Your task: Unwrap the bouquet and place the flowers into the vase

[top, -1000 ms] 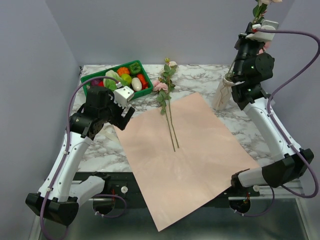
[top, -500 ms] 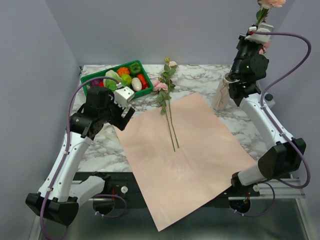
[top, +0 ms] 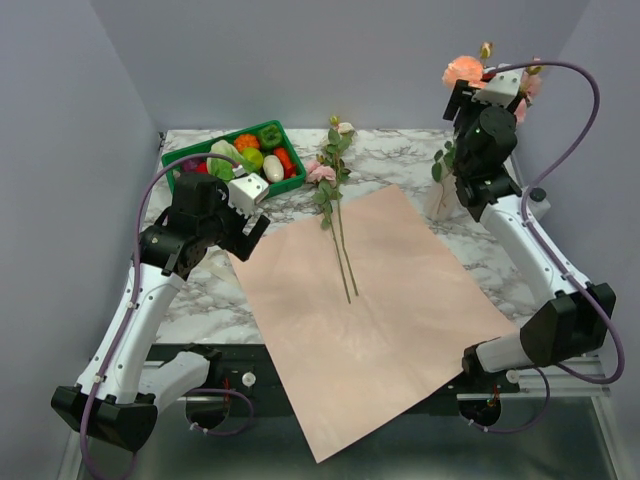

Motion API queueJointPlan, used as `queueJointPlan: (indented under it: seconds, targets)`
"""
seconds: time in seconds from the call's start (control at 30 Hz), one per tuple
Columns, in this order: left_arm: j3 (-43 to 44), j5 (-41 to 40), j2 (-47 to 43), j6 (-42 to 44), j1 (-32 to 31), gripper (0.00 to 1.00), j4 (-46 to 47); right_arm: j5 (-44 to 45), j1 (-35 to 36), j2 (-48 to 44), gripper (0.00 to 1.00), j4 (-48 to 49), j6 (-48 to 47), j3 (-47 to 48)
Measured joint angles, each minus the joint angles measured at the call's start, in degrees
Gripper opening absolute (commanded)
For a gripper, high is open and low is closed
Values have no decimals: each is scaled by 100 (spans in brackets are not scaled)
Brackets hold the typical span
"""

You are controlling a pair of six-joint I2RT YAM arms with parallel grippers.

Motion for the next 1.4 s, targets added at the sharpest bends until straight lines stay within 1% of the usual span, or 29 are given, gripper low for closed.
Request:
queueJointPlan:
  seconds: [0.07,0.23,0.37,0.47,0.53,0.63,0.73,0.83,0.97,1.03,1.13,1.4]
  targets:
    - [0,0,0,-2,0,99,0,-33,24,-164,83,-376,195,-2]
    - [28,7,2,-9,0,99,-7,-96,269,-946,84,-846,490,-216]
    - [111,11,9,-35,0,99,-4,-197,861,-1410,84,-894,415,-199]
    - [155,13,44,-68,0,99,-7,-393,1432,-1375,84,-1078,376,44]
    - [162,13,57,-87,0,99,-2,-656,1703,-1119,83,-1370,435,293]
    - [162,13,57,-114,0,99,-4,-1036,1794,-479,82,-2076,647,767]
    - [162,7,57,-116,0,99,-13,-1453,1792,564,78,-2988,964,1412]
    - [162,2,66,-114,0,99,-33,-1781,1790,1681,77,-3832,1270,1886]
    - [170,-22,120,-114,0,99,-63,-2013,1790,2802,75,-4715,1589,2081]
    - [170,-44,153,-114,0,99,-83,-2092,1790,3254,74,-5073,1698,2330]
    - [170,-70,170,-111,0,99,-111,-2186,1784,3812,73,-5412,1853,2863]
    - [170,-122,168,-87,0,99,-127,-2345,1759,4586,67,-5783,2124,3801]
